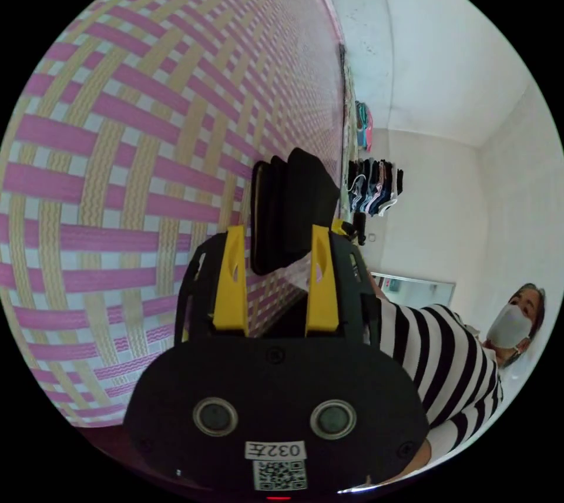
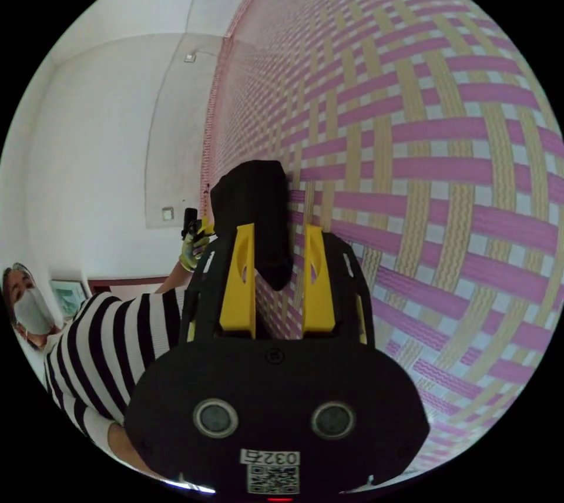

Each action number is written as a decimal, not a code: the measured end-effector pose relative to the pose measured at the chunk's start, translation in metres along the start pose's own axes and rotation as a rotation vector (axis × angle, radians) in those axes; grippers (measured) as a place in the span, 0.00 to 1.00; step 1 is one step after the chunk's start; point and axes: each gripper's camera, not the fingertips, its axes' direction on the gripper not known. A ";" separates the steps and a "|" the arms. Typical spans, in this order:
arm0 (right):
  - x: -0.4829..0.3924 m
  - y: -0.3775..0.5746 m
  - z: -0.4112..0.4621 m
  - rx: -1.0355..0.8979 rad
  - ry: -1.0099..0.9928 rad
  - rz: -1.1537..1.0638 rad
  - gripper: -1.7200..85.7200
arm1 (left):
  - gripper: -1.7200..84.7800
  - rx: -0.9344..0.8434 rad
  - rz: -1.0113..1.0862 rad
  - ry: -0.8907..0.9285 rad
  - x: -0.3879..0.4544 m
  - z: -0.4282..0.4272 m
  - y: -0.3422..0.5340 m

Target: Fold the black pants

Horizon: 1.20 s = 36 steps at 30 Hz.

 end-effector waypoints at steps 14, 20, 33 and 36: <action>0.004 -0.036 0.022 -0.190 -0.110 -0.020 0.13 | 0.12 -0.167 -0.029 -0.033 0.021 0.034 -0.061; -0.006 0.009 0.001 -0.047 -0.077 -0.060 0.11 | 0.09 -0.123 0.005 0.039 0.033 0.055 -0.045; 0.026 0.196 -0.096 0.210 -0.008 0.029 0.11 | 0.09 -0.407 0.125 0.044 0.116 0.208 -0.019; 0.037 0.236 -0.112 0.246 0.014 0.083 0.11 | 0.09 -0.506 0.166 0.018 0.135 0.258 -0.012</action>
